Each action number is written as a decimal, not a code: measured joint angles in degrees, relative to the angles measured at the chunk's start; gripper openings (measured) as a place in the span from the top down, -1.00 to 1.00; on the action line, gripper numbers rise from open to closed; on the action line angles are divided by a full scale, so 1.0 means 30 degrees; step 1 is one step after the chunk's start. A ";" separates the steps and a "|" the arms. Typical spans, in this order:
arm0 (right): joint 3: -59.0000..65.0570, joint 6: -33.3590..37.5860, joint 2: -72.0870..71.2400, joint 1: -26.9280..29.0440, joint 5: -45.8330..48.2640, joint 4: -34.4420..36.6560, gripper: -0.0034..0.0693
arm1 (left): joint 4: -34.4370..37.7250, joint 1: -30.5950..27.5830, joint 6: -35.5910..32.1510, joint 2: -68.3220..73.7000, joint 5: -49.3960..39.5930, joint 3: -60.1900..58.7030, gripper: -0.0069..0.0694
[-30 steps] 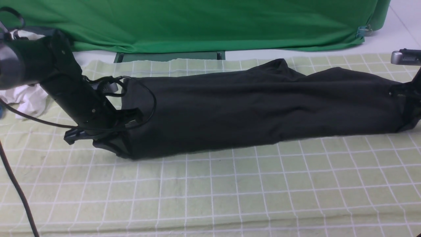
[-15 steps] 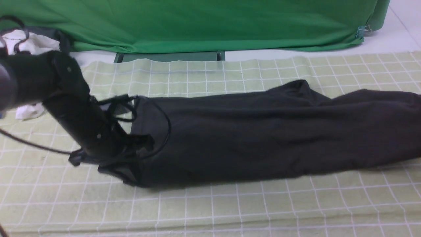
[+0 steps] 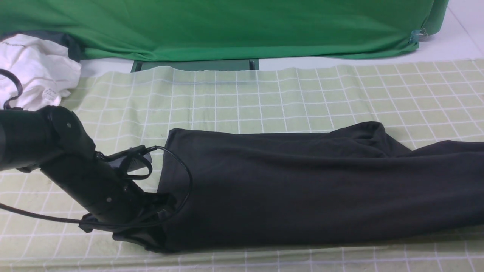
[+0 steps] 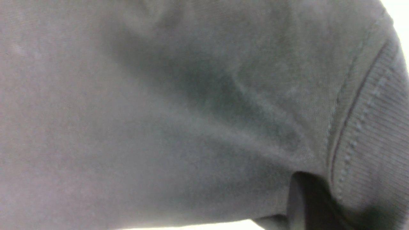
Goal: Fold a long-sleeved shirt over a green coffee tablecloth.
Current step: 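Fold the right end of the dark garment over onto its left end with the right gripper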
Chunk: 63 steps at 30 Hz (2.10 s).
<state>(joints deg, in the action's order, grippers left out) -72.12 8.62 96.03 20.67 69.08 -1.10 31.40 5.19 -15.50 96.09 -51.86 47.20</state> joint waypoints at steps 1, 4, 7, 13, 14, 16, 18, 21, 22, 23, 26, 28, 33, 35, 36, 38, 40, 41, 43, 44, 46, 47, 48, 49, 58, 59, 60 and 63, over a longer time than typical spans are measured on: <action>0.0014 -0.0026 0.0000 0.0000 0.0000 0.0001 0.82 | 0.0033 0.0000 -0.0077 -0.0114 -0.0234 -0.0027 0.76; 0.0040 -0.0098 0.0000 0.0000 -0.0062 -0.0021 0.83 | 0.0272 0.0000 -0.0123 -0.0986 -0.0424 -0.0481 0.76; 0.0214 -0.0163 0.0000 0.0000 -0.0466 -0.0091 0.83 | 0.0699 0.0000 -0.0123 -0.2228 0.0399 -0.1467 0.76; 0.0727 -0.0208 0.0000 0.0000 -0.0989 -0.0136 0.83 | 0.1055 0.0000 -0.0123 -0.3199 0.0998 -0.2106 0.75; 0.0727 -0.0208 0.0000 0.0000 -0.1019 -0.0136 0.83 | 0.1054 0.0000 -0.0123 -0.3220 0.1023 -0.2128 0.74; 0.0727 -0.0208 0.0000 0.0000 -0.1019 -0.0136 0.83 | 0.1054 0.0000 -0.0048 -0.3255 0.1006 -0.2144 0.67; 0.0727 -0.0212 0.0000 0.0000 -0.1019 -0.0115 0.83 | 0.1054 0.0000 -0.0048 -0.3255 0.0964 -0.2144 0.61; 0.0599 -0.0153 0.0000 0.0000 -0.0855 0.0367 0.83 | 0.0952 0.0000 0.0053 -0.3255 0.0385 -0.2080 0.34; 0.0477 -0.0125 0.0000 0.0000 -0.0720 0.0367 0.83 | 0.0717 0.0000 0.0200 -0.3255 0.0051 -0.1923 0.24; 0.0280 -0.0061 0.0000 0.0000 -0.0496 0.0604 0.83 | 0.0418 0.0000 0.0497 -0.3255 -0.0256 -0.1716 0.14; -0.0620 0.0186 -0.0195 0.0000 0.0000 0.1656 0.83 | -0.1721 0.0000 0.1444 -0.3255 -0.1559 -0.0246 -0.16; -0.1215 0.0258 -0.0851 -0.0037 0.0055 0.3017 0.83 | -0.3470 0.0000 0.2313 -0.3255 -0.2166 0.1393 -0.34; -0.1845 0.0295 -0.2177 -0.1034 0.0123 0.5115 0.83 | -0.5181 0.0000 0.3215 -0.3255 -0.2308 0.4097 -0.52; -0.2064 0.0295 -0.2834 -0.1986 0.0110 0.6266 0.83 | -0.5267 0.0000 0.3326 -0.3255 -0.2244 0.5214 -0.54; -0.2220 0.0295 -0.3211 -0.3050 0.0074 0.7421 0.83 | -0.5310 0.0000 0.3352 -0.3255 -0.2159 0.6043 -0.55; -0.2238 0.0295 -0.3357 -0.3594 -0.0034 0.7970 0.83 | -0.5354 0.0000 0.3367 -0.3255 -0.2137 0.6442 -0.55; -0.2238 0.0271 -0.3581 -0.5968 -0.0707 0.9416 0.83 | -0.5393 0.0000 0.3190 -0.3238 -0.2125 0.7684 -0.54; -0.2238 0.0248 -0.3581 -0.5968 -0.0707 0.9482 0.83 | -0.5393 0.0000 0.3190 -0.3238 -0.2125 0.7781 -0.54; -0.2238 0.0004 -0.3581 -0.8072 -0.1792 0.9854 0.83 | -0.5374 0.0000 0.2994 -0.3238 -0.2248 0.8702 -0.49; -0.2238 -0.0232 -0.3581 -0.9194 -0.2425 0.9961 0.83 | -0.5374 0.0000 0.2890 -0.3238 -0.2325 0.9129 -0.46; -0.2238 -0.0560 -0.3560 -1.1446 -0.3753 1.0072 0.83 | -0.5214 -0.0172 0.2551 -0.3238 -0.2415 0.9947 -0.35; -0.2238 -0.0820 -0.3515 -1.2545 -0.4538 1.0132 0.83 | -0.4989 -0.0318 0.2550 -0.3238 -0.2460 1.0237 -0.31; -0.2238 -0.1167 -0.3308 -1.4201 -0.5778 1.0203 0.83 | -0.4579 -0.0737 0.2462 -0.3238 -0.2540 1.0579 -0.17; -0.2238 -0.1289 -0.3164 -1.5172 -0.6486 1.0217 0.83 | -0.4267 -0.0959 0.2335 -0.3238 -0.2630 1.0696 -0.10; -0.2238 -0.1797 -0.0145 -2.1002 -1.0580 1.0257 0.83 | -0.3056 -0.2957 0.1575 -0.3238 -0.3614 1.0847 0.41; -0.2238 -0.1797 0.0385 -2.1507 -1.1089 1.0257 0.83 | -0.3015 -0.3116 0.1553 -0.3238 -0.3667 1.0847 0.46; -0.2238 -0.1836 0.1476 -2.2253 -1.1969 1.0257 0.83 | -0.3015 -0.3304 0.1553 -0.3238 -0.3663 1.0847 0.49; -0.2238 -0.2026 0.3033 -2.3126 -1.3273 1.0271 0.83 | -0.3015 -0.3424 0.1553 -0.3238 -0.3730 1.0847 0.51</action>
<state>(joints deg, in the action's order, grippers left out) -78.83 2.55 105.13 -48.70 29.26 29.71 22.35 -5.08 -10.84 86.38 -63.05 79.74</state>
